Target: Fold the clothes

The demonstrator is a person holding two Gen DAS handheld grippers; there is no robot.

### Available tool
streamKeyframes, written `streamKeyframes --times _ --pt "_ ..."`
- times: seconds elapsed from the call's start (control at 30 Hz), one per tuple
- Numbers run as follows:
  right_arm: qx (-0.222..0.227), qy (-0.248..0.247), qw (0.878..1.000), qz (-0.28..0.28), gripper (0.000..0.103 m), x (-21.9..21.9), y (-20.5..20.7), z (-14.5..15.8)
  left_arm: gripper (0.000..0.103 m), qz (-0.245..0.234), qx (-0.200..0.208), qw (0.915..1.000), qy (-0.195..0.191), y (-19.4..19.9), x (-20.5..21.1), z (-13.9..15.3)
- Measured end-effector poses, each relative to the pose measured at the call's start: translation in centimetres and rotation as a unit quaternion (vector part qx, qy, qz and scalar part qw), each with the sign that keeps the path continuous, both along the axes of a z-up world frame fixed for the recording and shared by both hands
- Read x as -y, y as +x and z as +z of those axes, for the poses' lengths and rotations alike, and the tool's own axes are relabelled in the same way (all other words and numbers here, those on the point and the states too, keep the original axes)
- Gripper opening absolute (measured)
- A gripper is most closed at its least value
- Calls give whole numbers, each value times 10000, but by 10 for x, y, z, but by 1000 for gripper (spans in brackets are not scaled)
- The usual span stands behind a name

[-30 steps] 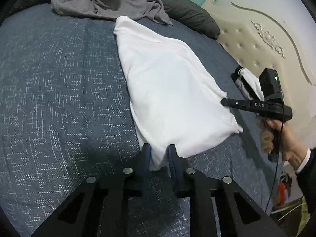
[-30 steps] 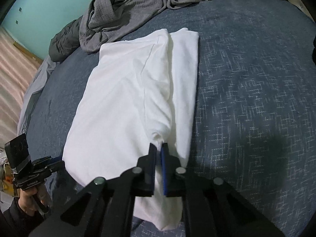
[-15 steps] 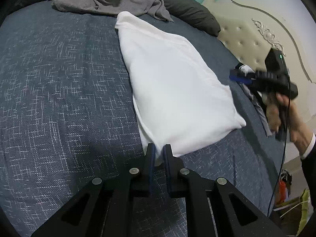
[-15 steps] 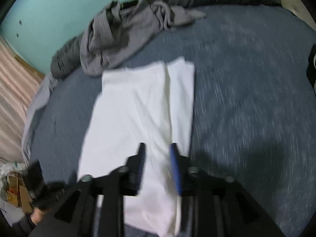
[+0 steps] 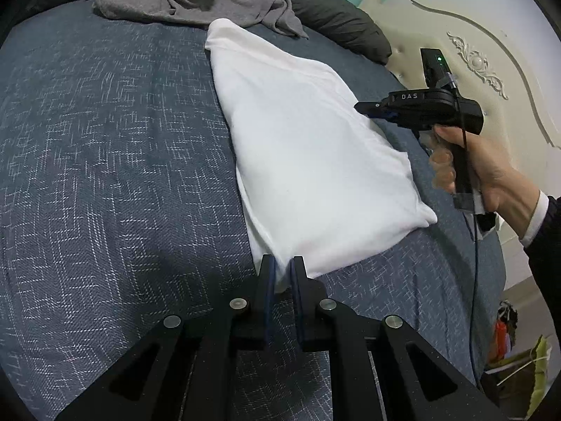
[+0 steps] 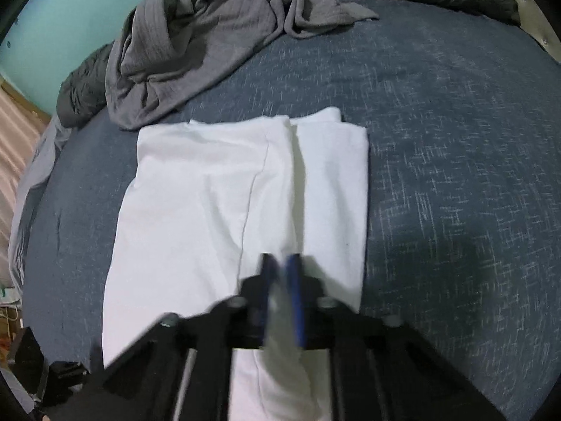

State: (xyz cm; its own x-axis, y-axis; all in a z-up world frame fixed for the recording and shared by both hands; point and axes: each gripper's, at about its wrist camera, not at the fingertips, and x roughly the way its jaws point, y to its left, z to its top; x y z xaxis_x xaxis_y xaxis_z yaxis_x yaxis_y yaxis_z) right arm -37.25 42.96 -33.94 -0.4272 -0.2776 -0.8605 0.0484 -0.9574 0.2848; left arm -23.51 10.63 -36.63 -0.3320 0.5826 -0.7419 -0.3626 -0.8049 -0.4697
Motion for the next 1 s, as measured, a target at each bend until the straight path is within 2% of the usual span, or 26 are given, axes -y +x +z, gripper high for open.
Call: streamKeyframes --times 0.1,0.23,0.33,0.43,0.47,0.53,0.6,0.77,0.83,0.9,1.0 --pt "-194 156 9996 -151 1 -3 -1 5 10 -5 -15 10000 -14 1 -2 0" --pt "-95 323 9992 -213 1 -4 -5 -2 10 -12 -17 10000 -34 2 -5 -1" --pt "-58 211 9996 -197 2 -8 -5 -2 10 -4 12 10000 -24 1 -4 -2" --pt "-229 158 9992 -297 5 -15 7 11 10 -5 22 10000 -26 1 -3 -3" --pt "-241 14 9994 -237 7 -17 15 15 10 -4 25 10000 -23 2 -3 -3" --pt "-263 -241 9993 -114 30 -20 30 22 10 1 31 10000 -16 2 -3 -3" --pt "-209 -235 9995 19 34 -18 48 23 10 4 33 10000 -19 2 -2 -2" --pt "-1 -324 9995 68 33 -21 80 9 10 0 17 10000 -56 3 0 -1" --pt "41 -392 9992 56 8 -25 90 0 10 -7 14 10000 -64 2 0 -1" --pt "42 -440 9990 -9 6 -28 92 -4 10 -17 11 10000 -69 3 1 -2" --pt "-132 -727 9965 -385 5 -44 97 -6 10 -39 5 10000 -74 3 0 -3"
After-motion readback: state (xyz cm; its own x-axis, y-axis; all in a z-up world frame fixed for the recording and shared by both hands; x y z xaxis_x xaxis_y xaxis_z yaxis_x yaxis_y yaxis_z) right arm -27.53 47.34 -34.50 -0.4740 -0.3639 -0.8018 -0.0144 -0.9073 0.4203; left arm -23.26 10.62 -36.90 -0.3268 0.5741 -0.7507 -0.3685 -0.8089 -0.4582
